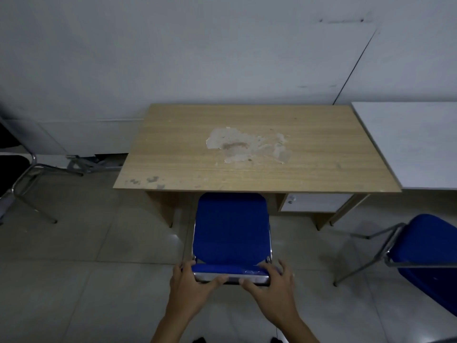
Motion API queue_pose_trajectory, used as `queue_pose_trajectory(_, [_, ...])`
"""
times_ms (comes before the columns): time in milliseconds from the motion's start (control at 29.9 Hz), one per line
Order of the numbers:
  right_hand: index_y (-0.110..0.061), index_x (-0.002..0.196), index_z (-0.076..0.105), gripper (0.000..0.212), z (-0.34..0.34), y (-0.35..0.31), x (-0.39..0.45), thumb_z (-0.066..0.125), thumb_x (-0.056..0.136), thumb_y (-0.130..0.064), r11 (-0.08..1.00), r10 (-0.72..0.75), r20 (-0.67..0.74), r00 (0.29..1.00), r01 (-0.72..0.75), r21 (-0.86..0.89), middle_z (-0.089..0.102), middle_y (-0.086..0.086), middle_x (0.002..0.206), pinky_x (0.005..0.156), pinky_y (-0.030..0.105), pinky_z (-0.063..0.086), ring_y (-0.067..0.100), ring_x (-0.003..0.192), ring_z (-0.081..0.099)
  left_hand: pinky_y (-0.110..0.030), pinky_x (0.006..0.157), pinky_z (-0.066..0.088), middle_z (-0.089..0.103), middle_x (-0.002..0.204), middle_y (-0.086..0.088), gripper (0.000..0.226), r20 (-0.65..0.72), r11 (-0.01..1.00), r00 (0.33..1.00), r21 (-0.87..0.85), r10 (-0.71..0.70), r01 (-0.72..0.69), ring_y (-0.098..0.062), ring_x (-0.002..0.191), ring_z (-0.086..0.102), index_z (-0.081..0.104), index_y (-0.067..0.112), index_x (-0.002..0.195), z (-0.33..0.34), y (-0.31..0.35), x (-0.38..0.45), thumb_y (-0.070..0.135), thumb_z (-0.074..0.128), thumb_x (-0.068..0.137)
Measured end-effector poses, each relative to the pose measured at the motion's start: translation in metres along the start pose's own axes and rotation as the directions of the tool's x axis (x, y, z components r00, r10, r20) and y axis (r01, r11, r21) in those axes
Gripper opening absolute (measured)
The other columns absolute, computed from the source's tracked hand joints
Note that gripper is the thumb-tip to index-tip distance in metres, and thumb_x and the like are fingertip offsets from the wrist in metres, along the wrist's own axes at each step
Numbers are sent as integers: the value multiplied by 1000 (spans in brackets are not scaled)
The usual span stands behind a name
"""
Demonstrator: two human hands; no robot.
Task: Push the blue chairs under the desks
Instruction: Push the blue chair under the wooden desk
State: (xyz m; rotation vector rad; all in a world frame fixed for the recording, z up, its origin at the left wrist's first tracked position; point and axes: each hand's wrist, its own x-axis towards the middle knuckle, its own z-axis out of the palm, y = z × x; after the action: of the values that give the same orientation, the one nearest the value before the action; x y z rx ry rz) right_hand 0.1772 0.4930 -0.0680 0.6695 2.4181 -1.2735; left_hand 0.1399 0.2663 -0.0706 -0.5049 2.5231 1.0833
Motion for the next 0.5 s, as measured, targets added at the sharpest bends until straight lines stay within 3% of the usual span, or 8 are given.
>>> queue_pose_trajectory(267, [-42, 119, 57, 77, 2, -33, 32, 66, 56, -85, 999, -48, -33, 998, 47, -6, 11, -7, 165, 114, 45, 35, 25, 149, 15, -43, 96, 56, 42, 129, 3, 120, 14, 1000, 1000, 1, 6, -6, -22, 119, 52, 53, 23, 129, -19, 21, 42, 99, 68, 37])
queue_pose_trajectory(501, [-34, 127, 60, 82, 4, -65, 76, 68, 61, -82, 997, -69, -38, 997, 69, -19, 11, -1, 168, 116, 49, 37, 31, 153, 14, -42, 91, 57, 46, 133, -2, 116, -6, 999, 1000, 24, 27, -26, -23, 115, 56, 55, 19, 132, -33, 37, 92, 96, 71, 46])
